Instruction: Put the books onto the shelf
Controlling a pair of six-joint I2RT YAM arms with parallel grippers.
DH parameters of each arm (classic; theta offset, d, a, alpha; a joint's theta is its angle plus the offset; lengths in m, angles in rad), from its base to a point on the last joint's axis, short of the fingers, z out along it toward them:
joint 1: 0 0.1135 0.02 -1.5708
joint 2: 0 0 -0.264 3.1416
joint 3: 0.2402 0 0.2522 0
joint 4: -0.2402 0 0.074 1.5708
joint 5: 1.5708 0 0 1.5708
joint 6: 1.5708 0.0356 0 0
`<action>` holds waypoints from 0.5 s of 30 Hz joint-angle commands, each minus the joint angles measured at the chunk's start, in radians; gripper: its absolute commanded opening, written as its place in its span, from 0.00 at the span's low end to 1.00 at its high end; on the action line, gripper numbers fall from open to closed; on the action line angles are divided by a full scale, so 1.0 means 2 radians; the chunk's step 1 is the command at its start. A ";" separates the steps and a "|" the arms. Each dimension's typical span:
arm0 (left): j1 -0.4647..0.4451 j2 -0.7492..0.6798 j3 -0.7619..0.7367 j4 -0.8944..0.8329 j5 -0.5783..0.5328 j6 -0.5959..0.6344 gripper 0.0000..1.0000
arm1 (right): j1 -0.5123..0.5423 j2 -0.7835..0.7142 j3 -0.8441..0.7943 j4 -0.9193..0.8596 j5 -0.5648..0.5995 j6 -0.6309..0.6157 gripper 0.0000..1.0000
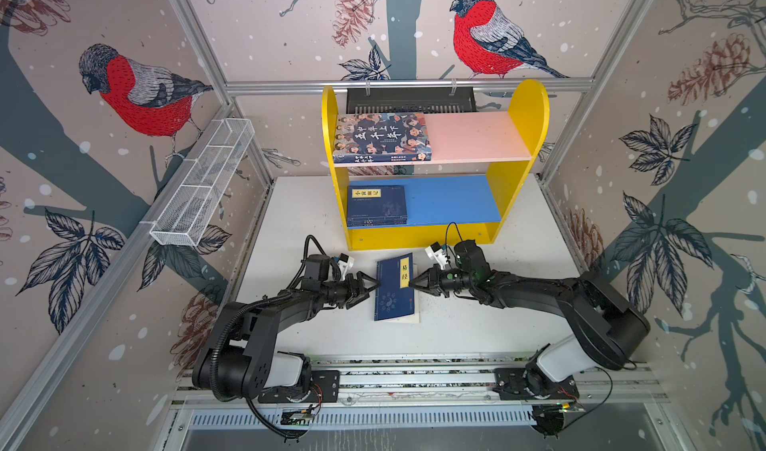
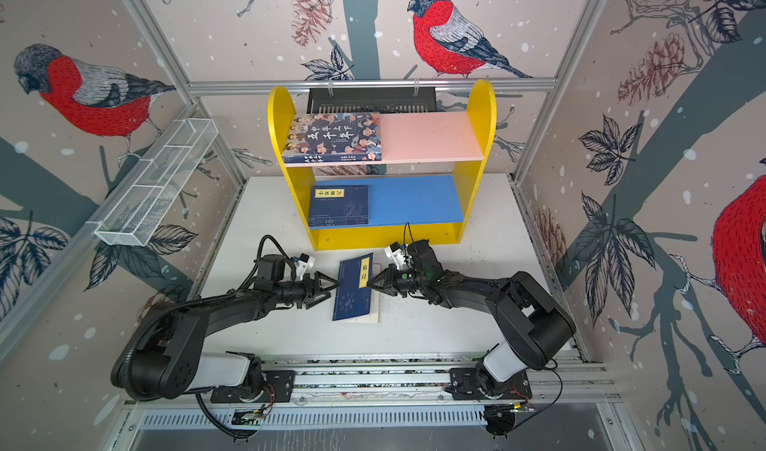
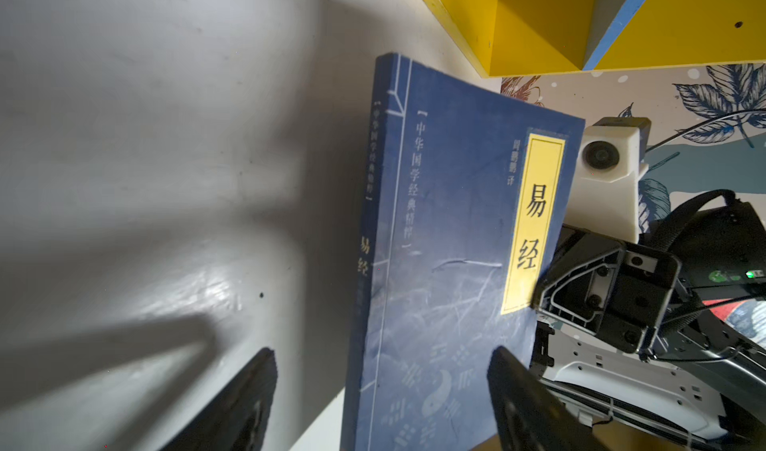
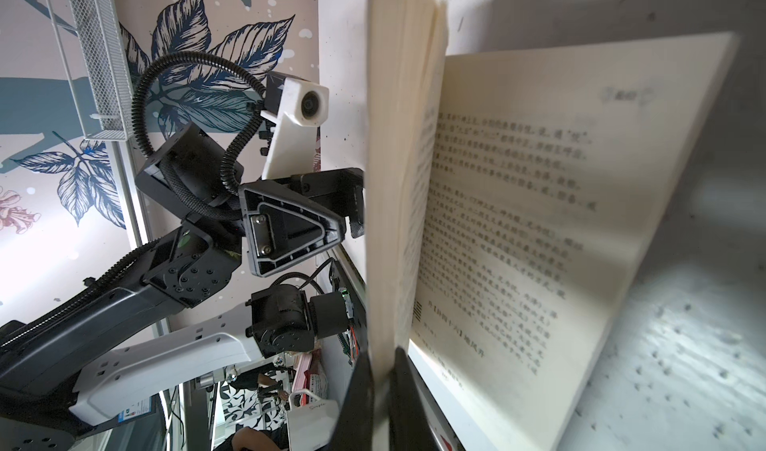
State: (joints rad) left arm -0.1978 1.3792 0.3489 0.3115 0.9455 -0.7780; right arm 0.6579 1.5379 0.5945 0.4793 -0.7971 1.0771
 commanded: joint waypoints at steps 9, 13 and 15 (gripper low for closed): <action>-0.044 -0.008 -0.003 0.110 0.067 -0.080 0.83 | 0.001 -0.003 -0.002 0.050 -0.028 0.014 0.00; -0.043 -0.014 0.002 0.105 0.068 -0.083 0.79 | 0.001 -0.007 -0.006 0.053 -0.029 0.014 0.00; -0.043 -0.018 0.002 0.108 0.070 -0.088 0.74 | 0.000 -0.007 -0.007 0.050 -0.028 0.013 0.00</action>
State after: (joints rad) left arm -0.2844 1.3544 0.3454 0.4664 1.0504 -0.9314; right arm 0.6590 1.5303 0.5827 0.5316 -0.8356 1.1000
